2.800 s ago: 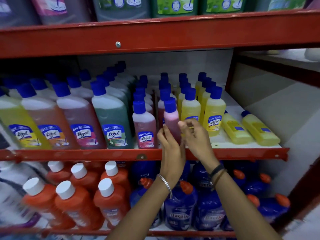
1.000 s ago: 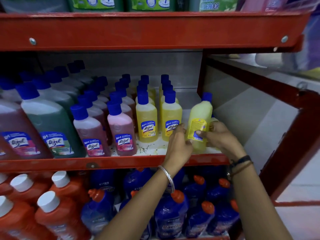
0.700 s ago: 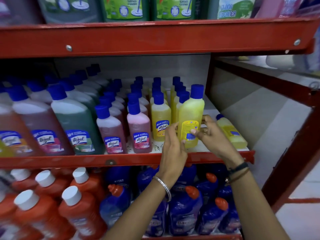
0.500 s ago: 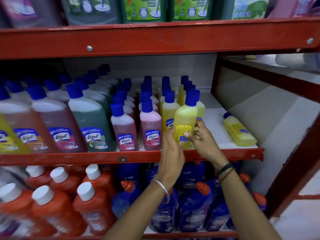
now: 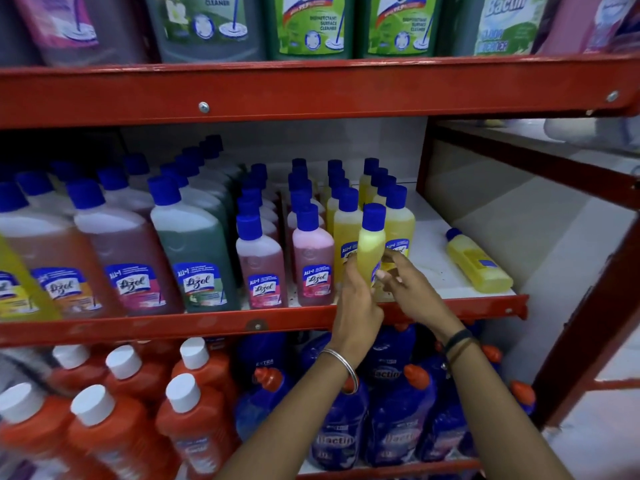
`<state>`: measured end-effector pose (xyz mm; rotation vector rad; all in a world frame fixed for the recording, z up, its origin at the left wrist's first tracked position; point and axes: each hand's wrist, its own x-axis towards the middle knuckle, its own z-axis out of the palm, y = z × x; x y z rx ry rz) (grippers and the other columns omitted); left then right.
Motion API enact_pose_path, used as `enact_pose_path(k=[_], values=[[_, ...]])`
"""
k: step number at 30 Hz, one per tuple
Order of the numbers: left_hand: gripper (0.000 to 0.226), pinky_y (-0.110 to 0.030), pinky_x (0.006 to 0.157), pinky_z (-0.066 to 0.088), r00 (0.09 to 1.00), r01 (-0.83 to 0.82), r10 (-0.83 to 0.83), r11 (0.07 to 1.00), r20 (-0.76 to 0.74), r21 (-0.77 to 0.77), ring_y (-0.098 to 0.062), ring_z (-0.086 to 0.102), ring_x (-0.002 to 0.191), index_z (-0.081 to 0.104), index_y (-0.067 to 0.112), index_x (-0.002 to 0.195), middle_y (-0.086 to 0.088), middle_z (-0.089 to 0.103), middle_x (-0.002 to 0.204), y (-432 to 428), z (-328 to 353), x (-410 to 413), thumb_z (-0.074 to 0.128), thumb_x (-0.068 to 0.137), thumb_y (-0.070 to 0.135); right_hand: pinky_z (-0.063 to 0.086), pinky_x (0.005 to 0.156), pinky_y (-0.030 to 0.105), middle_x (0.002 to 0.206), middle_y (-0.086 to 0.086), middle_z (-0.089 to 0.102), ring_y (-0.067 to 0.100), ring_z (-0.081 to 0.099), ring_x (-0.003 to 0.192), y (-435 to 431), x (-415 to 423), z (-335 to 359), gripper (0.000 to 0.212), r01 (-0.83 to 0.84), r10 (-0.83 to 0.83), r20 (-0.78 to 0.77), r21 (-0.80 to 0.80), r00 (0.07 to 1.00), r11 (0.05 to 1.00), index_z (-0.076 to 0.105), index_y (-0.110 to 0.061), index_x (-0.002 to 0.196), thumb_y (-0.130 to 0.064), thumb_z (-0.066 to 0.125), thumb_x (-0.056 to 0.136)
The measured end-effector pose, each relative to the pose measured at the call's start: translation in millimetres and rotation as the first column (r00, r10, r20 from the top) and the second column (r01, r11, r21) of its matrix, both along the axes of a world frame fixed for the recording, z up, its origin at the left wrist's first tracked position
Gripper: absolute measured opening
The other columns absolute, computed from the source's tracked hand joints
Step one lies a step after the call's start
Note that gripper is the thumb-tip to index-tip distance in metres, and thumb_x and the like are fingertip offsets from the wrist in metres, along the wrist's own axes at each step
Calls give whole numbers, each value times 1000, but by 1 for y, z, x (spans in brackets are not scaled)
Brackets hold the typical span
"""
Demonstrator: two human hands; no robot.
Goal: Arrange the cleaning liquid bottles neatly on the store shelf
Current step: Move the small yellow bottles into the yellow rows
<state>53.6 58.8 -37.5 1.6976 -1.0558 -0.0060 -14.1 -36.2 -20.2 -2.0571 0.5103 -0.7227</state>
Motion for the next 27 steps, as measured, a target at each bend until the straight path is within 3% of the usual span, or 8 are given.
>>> enact_pose_path(k=[4, 6, 9, 12, 18, 21, 24, 27], values=[[78, -29, 95, 50, 999, -17, 16, 1000, -52, -9, -20, 55, 113, 26, 12, 135, -9, 53, 124, 0, 2, -1, 52, 69, -21, 48, 98, 24, 124, 0, 57, 6, 52, 113, 0, 4, -1, 43, -73, 68, 61, 85, 996, 994, 43, -14, 132, -11, 55, 91], [84, -35, 100, 48, 999, -38, 38, 999, -12, -18, -19, 51, 118, 24, 13, 137, -9, 48, 128, -2, -2, -3, 53, 67, -23, 49, 95, 30, 117, -3, 58, 7, 55, 106, 2, 7, 0, 40, 10, -18, 104, 74, 994, 997, 47, -16, 123, -13, 62, 86], [89, -41, 105, 43, 989, -132, 130, 991, 75, 21, -24, 43, 126, 13, 12, 142, -14, 39, 136, -5, -7, -3, 53, 70, -20, 49, 82, 22, 115, 0, 62, 15, 59, 101, 7, 13, 0, 44, 165, -163, 140, 0, 977, 986, 49, -13, 118, -19, 70, 80], [81, -42, 110, 37, 975, -197, 191, 980, 117, 39, -27, 34, 133, 3, 8, 145, -19, 29, 144, -7, -7, -7, 50, 82, -12, 52, 85, 37, 117, 3, 64, 19, 61, 100, 11, 16, -5, 46, 282, -271, 139, -68, 952, 957, 49, -15, 116, -26, 71, 77], [78, -42, 117, 23, 953, -241, 232, 970, 195, 24, -30, 8, 145, 0, 0, 144, -23, 2, 155, -8, -12, -27, 44, 82, -18, 54, 85, 37, 116, 4, 64, 18, 62, 102, 13, 7, -2, 44, 248, -238, 138, -60, 962, 967, 52, -14, 117, -29, 70, 80], [68, -36, 114, 23, 889, -273, 289, 957, 356, -96, -32, 18, 142, 21, 3, 141, -22, 13, 152, -8, -12, -43, 47, 81, -14, 55, 81, 24, 109, 1, 66, 12, 63, 99, -1, -16, 4, 34, 219, -204, 237, -37, 950, 975, 58, -14, 113, -28, 67, 83], [49, -39, 114, 29, 861, -231, 282, 958, 424, -168, -31, 32, 134, 38, 6, 129, -19, 32, 142, -28, -3, -54, 48, 82, -7, 52, 88, 32, 111, 7, 66, 19, 62, 102, -37, -46, 10, 25, 378, -330, 321, -100, 888, 920, 60, -12, 111, -19, 61, 87], [43, -39, 107, 37, 920, -77, 105, 993, 378, -89, -28, 42, 121, 42, 4, 122, -16, 44, 130, -66, 13, -64, 46, 80, -8, 42, 95, 40, 121, 24, 57, 38, 53, 110, -89, -67, 12, 33, 587, -588, 80, -251, 805, 770, 55, 0, 119, -12, 53, 89]])
